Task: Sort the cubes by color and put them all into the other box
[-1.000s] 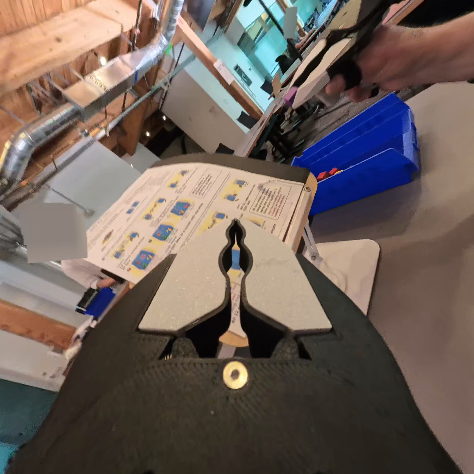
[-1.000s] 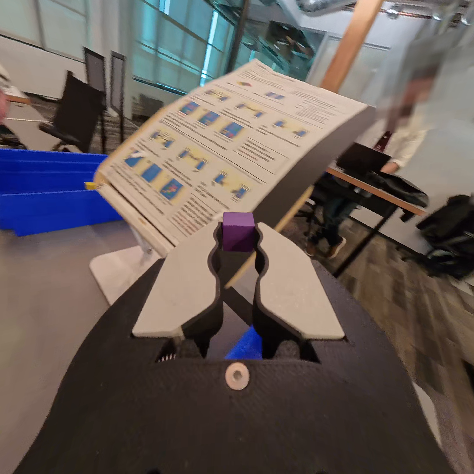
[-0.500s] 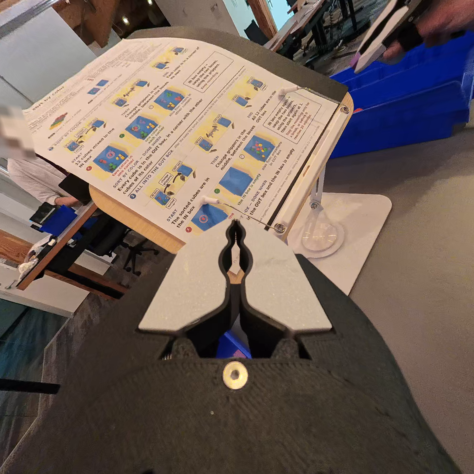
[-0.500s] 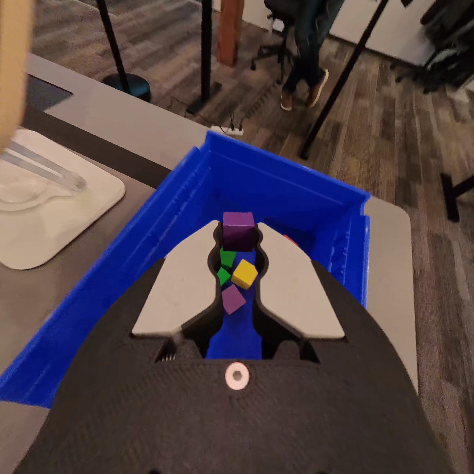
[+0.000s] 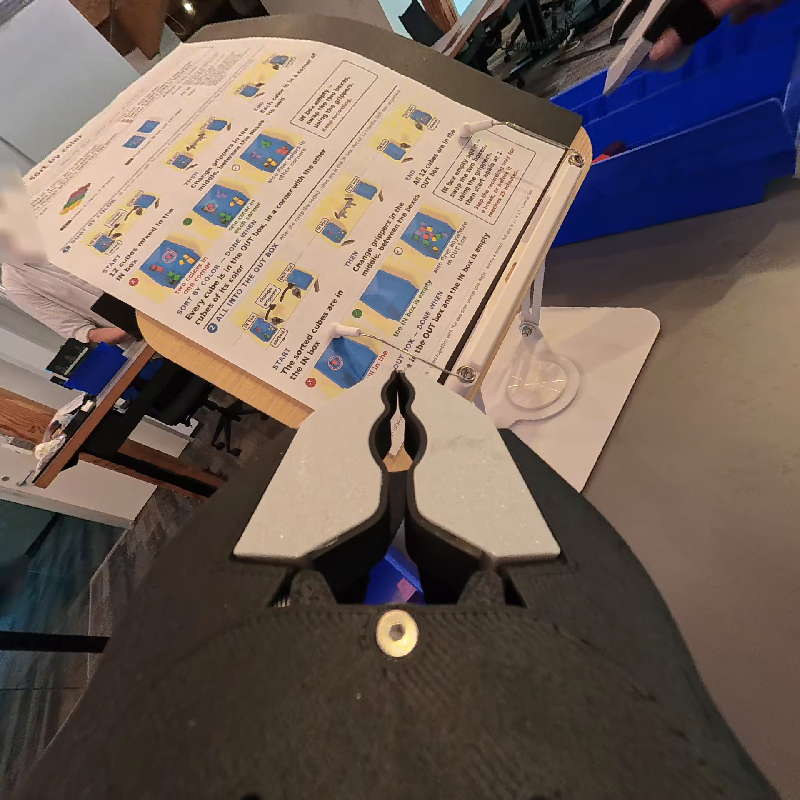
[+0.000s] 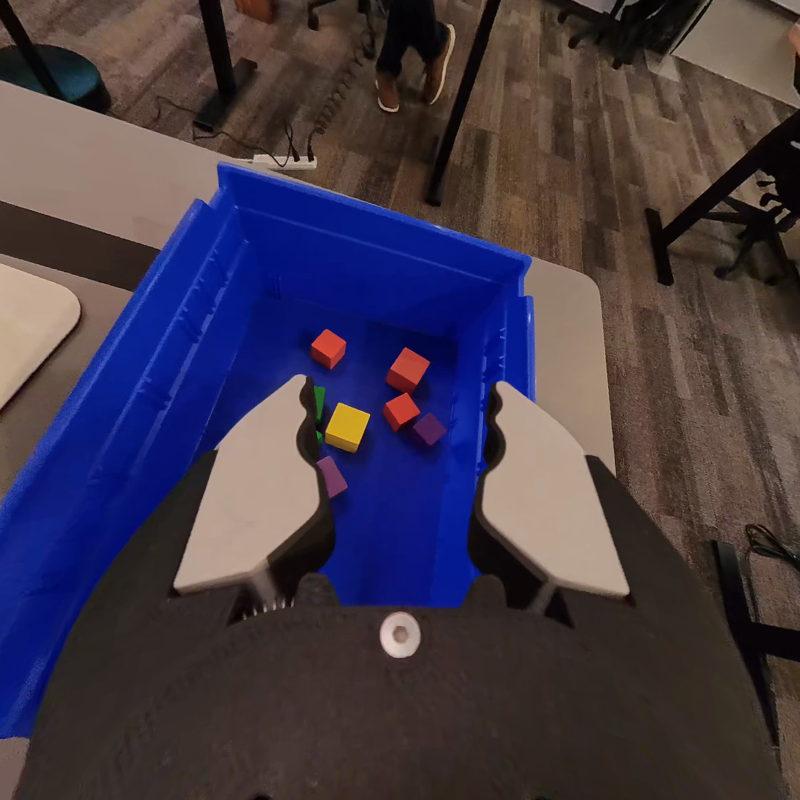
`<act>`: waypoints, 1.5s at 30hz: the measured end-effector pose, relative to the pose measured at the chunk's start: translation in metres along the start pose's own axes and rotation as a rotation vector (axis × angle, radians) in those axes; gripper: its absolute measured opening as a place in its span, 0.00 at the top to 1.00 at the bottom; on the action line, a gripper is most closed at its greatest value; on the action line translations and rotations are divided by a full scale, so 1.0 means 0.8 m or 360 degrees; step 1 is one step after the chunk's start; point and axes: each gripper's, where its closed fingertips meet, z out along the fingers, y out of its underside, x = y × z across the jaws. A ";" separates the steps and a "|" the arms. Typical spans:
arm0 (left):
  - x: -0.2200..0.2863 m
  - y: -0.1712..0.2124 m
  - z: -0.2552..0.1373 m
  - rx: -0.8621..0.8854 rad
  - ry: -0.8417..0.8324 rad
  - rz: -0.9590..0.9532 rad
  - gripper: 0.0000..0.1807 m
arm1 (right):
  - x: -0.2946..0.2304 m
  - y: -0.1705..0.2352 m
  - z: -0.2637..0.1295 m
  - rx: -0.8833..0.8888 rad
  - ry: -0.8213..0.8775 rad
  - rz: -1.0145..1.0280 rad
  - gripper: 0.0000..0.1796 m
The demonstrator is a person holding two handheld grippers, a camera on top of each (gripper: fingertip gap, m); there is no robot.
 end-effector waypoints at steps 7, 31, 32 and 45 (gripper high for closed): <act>-0.027 0.013 -0.015 -0.0038 -0.0082 -0.0024 1.00 | -0.009 -0.018 -0.011 0.0105 -0.0048 0.0010 0.62; -0.048 0.212 0.008 -0.0670 0.0241 -0.0175 1.00 | -0.049 -0.022 -0.005 0.0089 -0.0162 -0.0127 0.66; -0.043 0.221 0.012 -0.0700 0.0278 -0.0154 1.00 | -0.051 -0.022 -0.005 0.0089 -0.0171 -0.0127 0.66; -0.004 0.287 0.039 -0.0793 0.0728 -0.0021 0.84 | -0.083 -0.022 0.000 0.0066 -0.0261 -0.0188 0.68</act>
